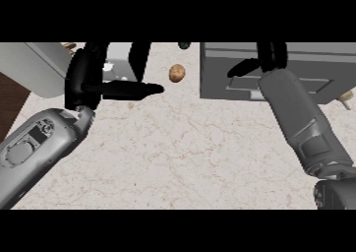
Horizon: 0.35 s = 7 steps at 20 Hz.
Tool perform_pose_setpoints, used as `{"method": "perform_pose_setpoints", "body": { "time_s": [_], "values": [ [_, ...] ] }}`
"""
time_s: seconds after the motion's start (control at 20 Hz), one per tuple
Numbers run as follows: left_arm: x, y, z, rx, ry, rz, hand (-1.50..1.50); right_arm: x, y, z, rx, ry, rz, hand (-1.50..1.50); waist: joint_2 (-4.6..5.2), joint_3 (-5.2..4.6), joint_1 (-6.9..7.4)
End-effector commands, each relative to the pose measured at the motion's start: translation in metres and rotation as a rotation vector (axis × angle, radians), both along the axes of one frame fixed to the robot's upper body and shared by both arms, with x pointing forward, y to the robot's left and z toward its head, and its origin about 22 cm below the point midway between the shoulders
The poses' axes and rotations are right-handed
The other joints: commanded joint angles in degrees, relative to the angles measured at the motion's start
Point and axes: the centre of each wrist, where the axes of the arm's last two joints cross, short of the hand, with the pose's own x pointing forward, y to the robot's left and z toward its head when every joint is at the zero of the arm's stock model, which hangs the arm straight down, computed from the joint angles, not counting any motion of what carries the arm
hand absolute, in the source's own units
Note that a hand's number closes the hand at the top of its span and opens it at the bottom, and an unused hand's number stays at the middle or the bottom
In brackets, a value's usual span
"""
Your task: Pick up the can, place it into the drawer and close the drawer
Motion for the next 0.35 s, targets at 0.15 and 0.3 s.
{"method": "perform_pose_setpoints", "body": {
  "time_s": [0.15,0.3],
  "values": [
    [-0.003,0.022,0.000,0.007,-0.006,0.025,-1.50,0.007,0.020,0.021,0.370,-0.030,0.063,-1.50,-0.76,-0.33,-0.16],
    [-0.008,0.021,-0.003,-0.015,0.007,0.031,-1.50,0.012,0.016,0.040,0.403,-0.045,0.073,-1.50,-0.91,-0.36,-0.26]
  ]
}}
